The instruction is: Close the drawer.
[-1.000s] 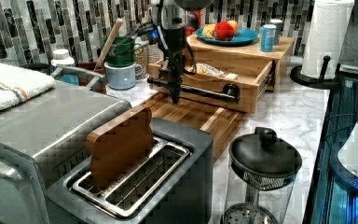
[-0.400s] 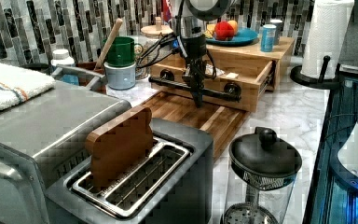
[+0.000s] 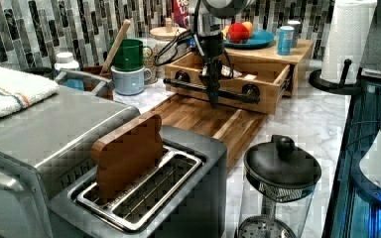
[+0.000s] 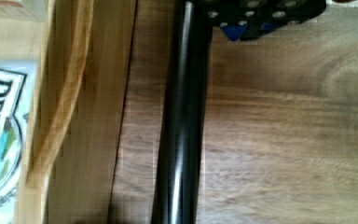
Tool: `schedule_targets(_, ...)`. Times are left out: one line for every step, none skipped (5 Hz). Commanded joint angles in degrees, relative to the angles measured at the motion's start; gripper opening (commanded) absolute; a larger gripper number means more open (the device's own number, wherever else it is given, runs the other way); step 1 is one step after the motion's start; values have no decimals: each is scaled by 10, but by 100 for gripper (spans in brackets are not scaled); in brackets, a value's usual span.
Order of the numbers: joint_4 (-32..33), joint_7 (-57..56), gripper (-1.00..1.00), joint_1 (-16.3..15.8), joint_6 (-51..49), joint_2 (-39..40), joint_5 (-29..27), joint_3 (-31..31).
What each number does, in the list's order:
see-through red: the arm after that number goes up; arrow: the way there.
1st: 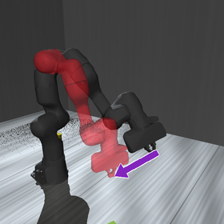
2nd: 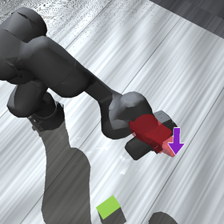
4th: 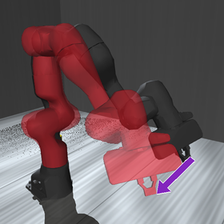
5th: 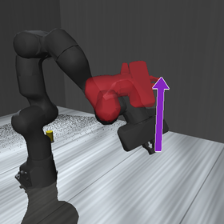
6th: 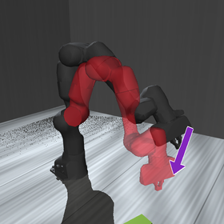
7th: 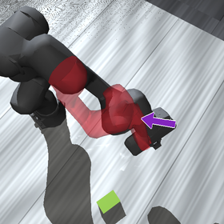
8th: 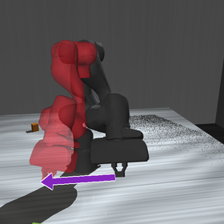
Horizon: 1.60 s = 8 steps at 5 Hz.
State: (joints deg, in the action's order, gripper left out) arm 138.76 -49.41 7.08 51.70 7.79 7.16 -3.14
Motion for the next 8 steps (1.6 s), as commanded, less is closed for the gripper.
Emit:
schedule_targets(-58, -119, -100, 80, 40, -22, -25, 58)
schedule_targets(-55, -123, -100, 101, 65, -17, -29, 64)
schedule_targets(-69, -160, -100, 105, 81, 0, -46, 88)
schedule_targets(-85, -187, -100, 106, 76, 13, -40, 110)
schedule_targets(-95, -202, -100, 107, 98, 28, -18, 132)
schedule_targets(-132, -259, -100, 118, 104, 61, -29, 148)
schedule_targets(-150, -287, -100, 129, 138, 84, -15, 154)
schedule_targets(-201, -291, -100, 129, 88, 99, 19, 168)
